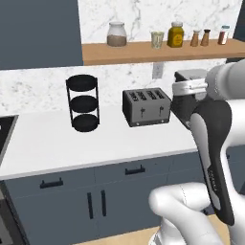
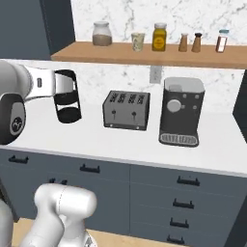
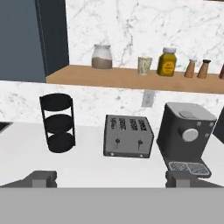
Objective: Gather all objects into one cabinet and sort the glasses and bowls to opposite sides.
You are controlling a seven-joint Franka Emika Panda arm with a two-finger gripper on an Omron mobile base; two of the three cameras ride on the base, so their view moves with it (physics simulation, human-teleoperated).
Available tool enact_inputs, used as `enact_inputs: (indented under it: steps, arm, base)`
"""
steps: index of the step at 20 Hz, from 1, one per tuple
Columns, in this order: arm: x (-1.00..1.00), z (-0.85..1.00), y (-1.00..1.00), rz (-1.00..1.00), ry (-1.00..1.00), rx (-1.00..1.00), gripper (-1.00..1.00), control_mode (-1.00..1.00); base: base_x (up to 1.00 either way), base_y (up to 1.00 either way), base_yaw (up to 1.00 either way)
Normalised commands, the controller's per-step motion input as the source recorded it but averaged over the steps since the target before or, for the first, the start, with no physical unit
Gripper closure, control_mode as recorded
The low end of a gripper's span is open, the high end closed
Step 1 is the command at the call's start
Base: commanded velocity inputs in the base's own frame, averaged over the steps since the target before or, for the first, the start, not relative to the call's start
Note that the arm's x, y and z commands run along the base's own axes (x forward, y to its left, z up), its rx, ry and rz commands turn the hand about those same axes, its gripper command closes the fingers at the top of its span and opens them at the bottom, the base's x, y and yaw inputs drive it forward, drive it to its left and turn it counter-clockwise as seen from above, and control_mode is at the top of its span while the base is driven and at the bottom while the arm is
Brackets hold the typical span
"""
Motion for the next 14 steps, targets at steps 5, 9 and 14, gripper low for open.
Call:
enact_inputs:
  steps: [5, 9, 14]
  arm:
    - [0.00, 0.00, 0.00, 0.00, 0.00, 0.00, -1.00, 1.00]
    - [0.00, 0.00, 0.00, 0.00, 0.00, 0.00, -1.00, 1.00]
    - [0.00, 0.00, 0.00, 0.00, 0.00, 0.00, -1.00, 1.00]
  base:
    - [0.89, -0.07, -0.05]
    - [0.63, -0.12, 0.00]
    - [0.22, -0.23, 0.00]
